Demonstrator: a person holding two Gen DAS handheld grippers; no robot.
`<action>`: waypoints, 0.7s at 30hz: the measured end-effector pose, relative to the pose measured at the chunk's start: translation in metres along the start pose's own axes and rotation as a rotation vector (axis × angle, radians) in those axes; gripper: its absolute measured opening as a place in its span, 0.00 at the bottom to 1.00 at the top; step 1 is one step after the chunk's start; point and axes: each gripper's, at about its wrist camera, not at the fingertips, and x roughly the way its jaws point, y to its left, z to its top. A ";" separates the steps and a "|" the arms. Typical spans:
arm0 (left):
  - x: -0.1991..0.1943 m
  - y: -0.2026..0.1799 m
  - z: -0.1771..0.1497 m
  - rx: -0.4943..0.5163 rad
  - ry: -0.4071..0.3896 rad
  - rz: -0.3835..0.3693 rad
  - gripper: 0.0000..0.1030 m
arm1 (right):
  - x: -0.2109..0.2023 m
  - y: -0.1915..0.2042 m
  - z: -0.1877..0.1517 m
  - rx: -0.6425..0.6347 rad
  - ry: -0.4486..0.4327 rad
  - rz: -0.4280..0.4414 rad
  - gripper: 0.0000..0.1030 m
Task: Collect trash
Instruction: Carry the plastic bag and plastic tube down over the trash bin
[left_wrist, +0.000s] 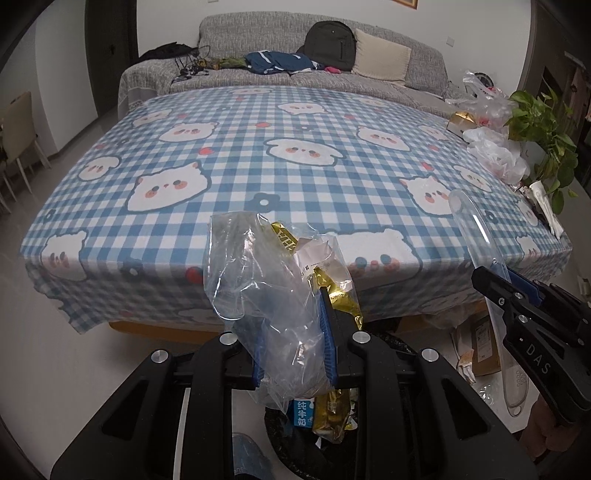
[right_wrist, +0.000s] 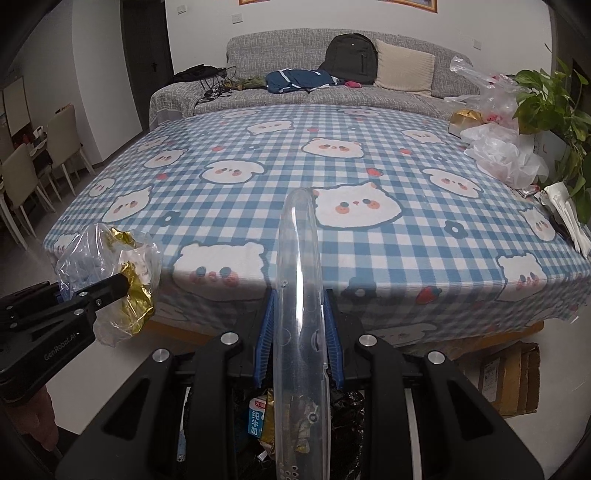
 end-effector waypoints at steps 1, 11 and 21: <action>0.000 0.002 -0.004 -0.001 -0.001 0.000 0.22 | 0.001 0.002 -0.004 -0.002 0.003 0.004 0.24; 0.002 0.017 -0.041 -0.006 0.010 -0.005 0.22 | 0.006 0.017 -0.043 -0.035 0.034 0.017 0.24; 0.029 0.045 -0.080 -0.024 0.057 0.021 0.22 | 0.025 0.021 -0.078 -0.028 0.094 0.013 0.24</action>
